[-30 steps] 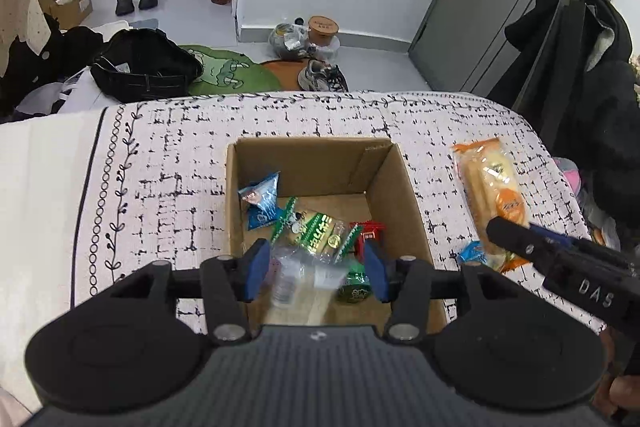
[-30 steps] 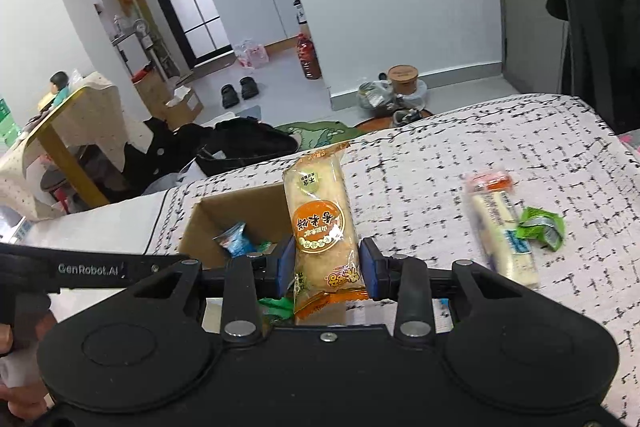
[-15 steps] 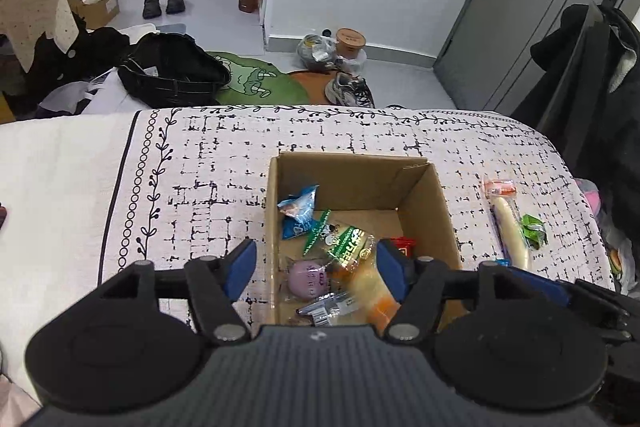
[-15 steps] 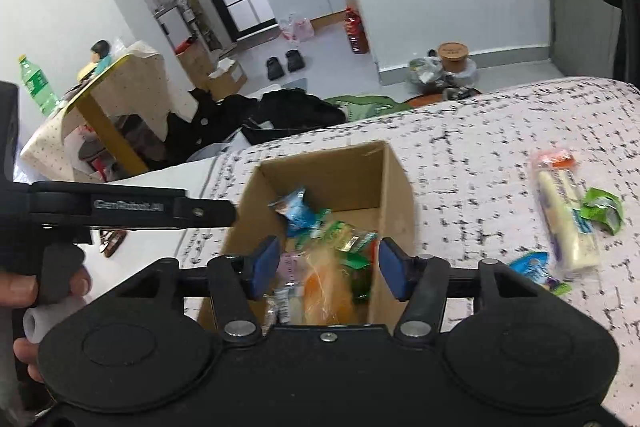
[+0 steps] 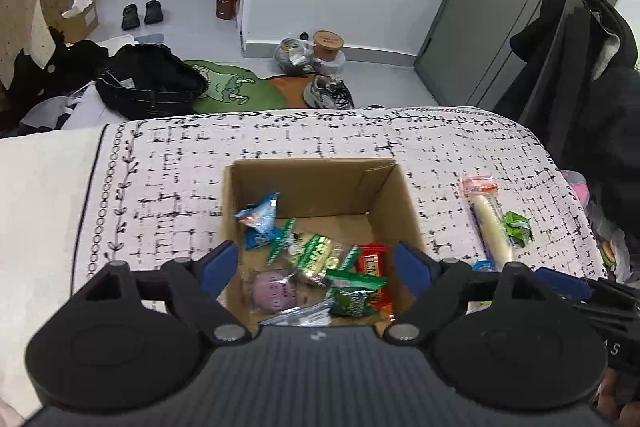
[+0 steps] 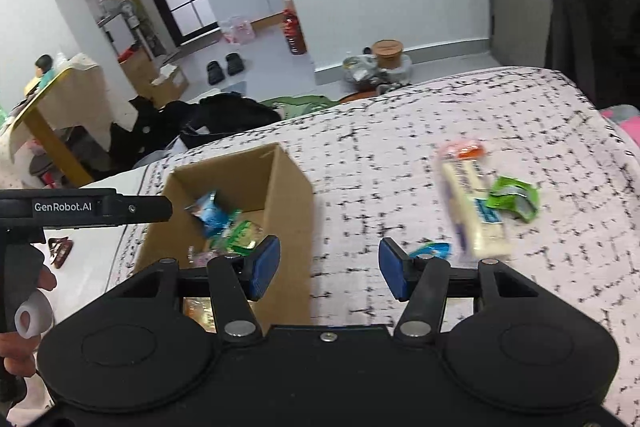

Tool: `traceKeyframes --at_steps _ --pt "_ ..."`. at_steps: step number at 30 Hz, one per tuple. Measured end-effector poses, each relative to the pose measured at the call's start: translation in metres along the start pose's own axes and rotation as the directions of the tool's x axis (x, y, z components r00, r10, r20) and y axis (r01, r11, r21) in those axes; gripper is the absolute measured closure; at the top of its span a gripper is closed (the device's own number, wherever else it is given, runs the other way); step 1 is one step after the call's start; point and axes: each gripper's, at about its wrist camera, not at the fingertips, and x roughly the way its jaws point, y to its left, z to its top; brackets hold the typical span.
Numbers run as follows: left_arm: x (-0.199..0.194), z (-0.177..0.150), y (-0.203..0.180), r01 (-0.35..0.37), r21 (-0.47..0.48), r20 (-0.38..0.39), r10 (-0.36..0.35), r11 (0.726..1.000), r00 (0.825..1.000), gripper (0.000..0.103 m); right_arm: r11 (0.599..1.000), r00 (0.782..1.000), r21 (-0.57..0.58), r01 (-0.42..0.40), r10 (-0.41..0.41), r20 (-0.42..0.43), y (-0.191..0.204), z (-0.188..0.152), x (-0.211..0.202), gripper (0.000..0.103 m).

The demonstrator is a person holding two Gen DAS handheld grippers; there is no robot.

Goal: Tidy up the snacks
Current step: 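Move both open tools from the box back toward the remaining snacks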

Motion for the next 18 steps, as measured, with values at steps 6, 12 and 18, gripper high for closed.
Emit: traceKeyframes --at_steps 6,12,18 --pt "0.002 0.005 -0.021 0.027 0.032 0.013 -0.028 0.999 1.000 0.017 0.999 0.999 0.016 0.031 -0.032 0.007 -0.018 0.000 -0.010 0.048" --pt "0.008 0.009 -0.040 0.044 0.048 0.014 -0.044 0.998 0.999 0.016 0.997 0.997 0.037 0.068 -0.069 0.026 -0.037 0.001 -0.020 0.039" --pt "0.017 0.005 -0.061 0.065 0.068 -0.005 -0.065 0.996 0.998 0.016 0.991 0.993 0.065 0.115 -0.116 0.026 -0.056 0.000 -0.025 0.033"
